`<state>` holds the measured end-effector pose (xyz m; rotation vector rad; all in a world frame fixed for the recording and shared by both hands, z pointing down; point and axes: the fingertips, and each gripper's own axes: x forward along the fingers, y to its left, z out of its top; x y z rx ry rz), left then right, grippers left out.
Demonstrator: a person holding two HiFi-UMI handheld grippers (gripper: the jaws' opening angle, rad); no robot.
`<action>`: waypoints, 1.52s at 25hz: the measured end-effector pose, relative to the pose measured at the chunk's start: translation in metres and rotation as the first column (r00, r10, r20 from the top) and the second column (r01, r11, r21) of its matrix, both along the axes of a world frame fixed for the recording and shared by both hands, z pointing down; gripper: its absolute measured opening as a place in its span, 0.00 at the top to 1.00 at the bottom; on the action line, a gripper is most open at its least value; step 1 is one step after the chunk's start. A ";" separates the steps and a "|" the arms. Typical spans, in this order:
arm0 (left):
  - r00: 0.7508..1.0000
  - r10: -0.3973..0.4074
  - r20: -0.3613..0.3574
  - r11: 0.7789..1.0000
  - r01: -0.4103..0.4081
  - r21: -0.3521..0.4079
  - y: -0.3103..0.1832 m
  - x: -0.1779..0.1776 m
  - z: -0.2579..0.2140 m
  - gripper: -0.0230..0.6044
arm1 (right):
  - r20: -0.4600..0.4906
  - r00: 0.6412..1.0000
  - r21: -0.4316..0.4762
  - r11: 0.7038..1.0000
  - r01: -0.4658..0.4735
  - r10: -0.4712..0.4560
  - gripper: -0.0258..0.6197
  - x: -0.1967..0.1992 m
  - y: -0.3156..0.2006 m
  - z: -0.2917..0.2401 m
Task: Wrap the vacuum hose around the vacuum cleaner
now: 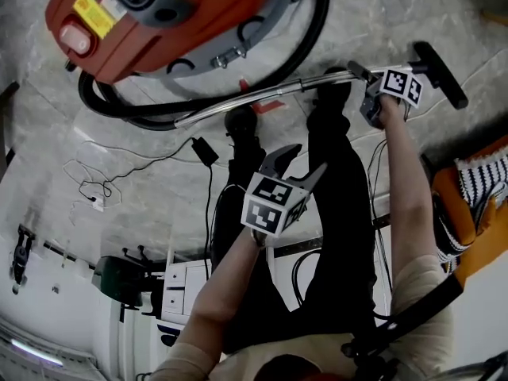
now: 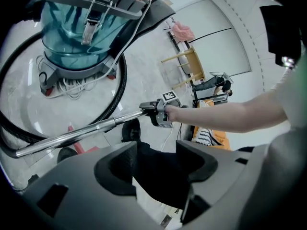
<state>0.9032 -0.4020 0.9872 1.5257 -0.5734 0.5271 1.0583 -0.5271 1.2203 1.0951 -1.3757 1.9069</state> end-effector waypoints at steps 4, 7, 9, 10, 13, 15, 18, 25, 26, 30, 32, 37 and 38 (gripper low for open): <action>0.998 -0.070 0.001 0.998 0.070 -0.001 0.000 -0.002 0.004 0.55 | 0.011 1.000 0.025 1.000 0.006 -0.007 0.52 0.002 0.009 -0.021; 0.997 -0.074 0.006 0.997 0.074 -0.033 0.015 -0.003 0.003 0.55 | 0.051 0.998 0.079 0.996 -0.029 0.025 0.52 0.020 0.008 -0.067; 0.996 -0.087 0.012 0.995 0.087 -0.048 0.024 -0.011 -0.003 0.55 | 0.098 0.993 0.120 0.990 -0.074 0.062 0.52 0.022 -0.002 -0.110; 0.996 -0.093 0.020 0.995 0.093 -0.046 0.026 -0.018 -0.008 0.55 | 0.145 0.986 0.146 0.984 -0.101 0.079 0.52 0.015 -0.012 -0.134; 0.997 -0.072 0.033 0.997 0.072 0.000 0.018 -0.036 -0.035 0.55 | 0.367 0.926 0.220 0.958 -0.182 0.092 0.53 -0.027 -0.044 -0.218; 0.999 -0.046 0.000 0.998 0.046 0.051 0.004 -0.036 -0.069 0.55 | 0.483 0.875 0.268 0.944 -0.195 0.044 0.55 -0.056 -0.055 -0.282; 0.999 -0.036 -0.015 0.988 0.038 0.148 -0.023 -0.056 -0.130 0.55 | 0.592 0.802 0.366 0.914 -0.176 -0.082 0.67 -0.123 -0.061 -0.370; 1.000 -0.008 0.014 0.917 0.001 0.399 -0.074 -0.110 -0.286 0.58 | 0.635 0.728 0.513 0.846 -0.146 -0.259 0.95 -0.221 -0.059 -0.536; 0.999 -0.019 0.026 0.904 0.006 0.428 -0.075 -0.119 -0.311 0.64 | 0.634 0.717 0.520 0.846 -0.120 -0.288 0.95 -0.231 -0.054 -0.557; 0.995 -0.074 0.072 0.855 0.026 0.517 -0.071 -0.152 -0.396 0.96 | 0.608 0.683 0.569 0.822 -0.021 -0.404 0.95 -0.253 -0.030 -0.631; 0.992 -0.089 0.087 0.834 0.027 0.551 -0.066 -0.169 -0.431 0.96 | 0.603 0.660 0.600 0.800 -0.006 -0.448 0.96 -0.264 -0.022 -0.665; 0.983 -0.114 0.146 0.771 -0.005 0.636 -0.044 -0.201 -0.503 0.96 | 0.575 0.606 0.665 0.745 0.045 -0.550 0.96 -0.289 -0.004 -0.734; 0.981 -0.113 0.159 0.754 -0.020 0.656 -0.041 -0.206 -0.515 0.96 | 0.568 0.592 0.682 0.730 0.050 -0.572 0.96 -0.294 -0.004 -0.748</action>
